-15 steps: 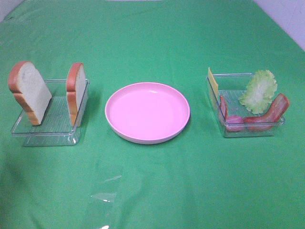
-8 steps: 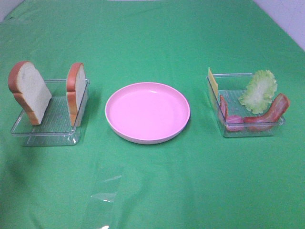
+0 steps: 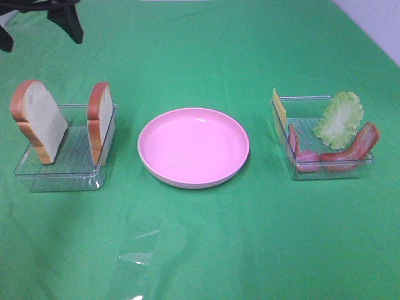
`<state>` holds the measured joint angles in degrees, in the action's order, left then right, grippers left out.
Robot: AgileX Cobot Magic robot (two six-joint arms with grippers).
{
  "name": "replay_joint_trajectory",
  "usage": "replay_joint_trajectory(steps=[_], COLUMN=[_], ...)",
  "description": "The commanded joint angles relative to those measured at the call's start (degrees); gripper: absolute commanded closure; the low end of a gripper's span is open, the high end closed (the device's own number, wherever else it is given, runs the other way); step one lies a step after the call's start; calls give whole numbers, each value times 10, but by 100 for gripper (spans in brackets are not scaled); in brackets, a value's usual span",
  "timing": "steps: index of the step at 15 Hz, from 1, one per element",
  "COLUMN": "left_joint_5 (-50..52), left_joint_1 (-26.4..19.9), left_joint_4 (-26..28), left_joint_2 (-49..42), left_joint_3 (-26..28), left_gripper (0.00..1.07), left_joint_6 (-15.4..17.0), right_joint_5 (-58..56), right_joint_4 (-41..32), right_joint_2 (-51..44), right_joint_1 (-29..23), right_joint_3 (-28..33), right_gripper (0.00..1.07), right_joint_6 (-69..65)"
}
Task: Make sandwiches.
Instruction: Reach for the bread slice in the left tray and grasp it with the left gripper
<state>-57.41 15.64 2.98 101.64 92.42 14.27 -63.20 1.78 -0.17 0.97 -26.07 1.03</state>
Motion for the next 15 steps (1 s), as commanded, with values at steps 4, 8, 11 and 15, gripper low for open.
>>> replay_joint_trajectory(steps=[4, 8, 11, 15], left_joint_5=[-150, -101, -70, -38], left_joint_1=[72, 72, 72, 72], left_joint_4=[-96, -93, -91, -107], left_joint_2=[126, 173, 202, 252], left_joint_3=[120, 127, 127, 126], left_gripper=[7, 7, 9, 14], left_joint_6=[53, 71, 85, 98], right_joint_5=[3, 3, 3, 3], right_joint_4=[-1, -1, -1, -1], right_joint_2=[-19, -19, -19, -19], right_joint_1=[3, 3, 3, 3], right_joint_3=[2, 2, 2, 2], right_gripper=[18, 18, 18, 18], right_joint_6=[2, 2, 2, 2])
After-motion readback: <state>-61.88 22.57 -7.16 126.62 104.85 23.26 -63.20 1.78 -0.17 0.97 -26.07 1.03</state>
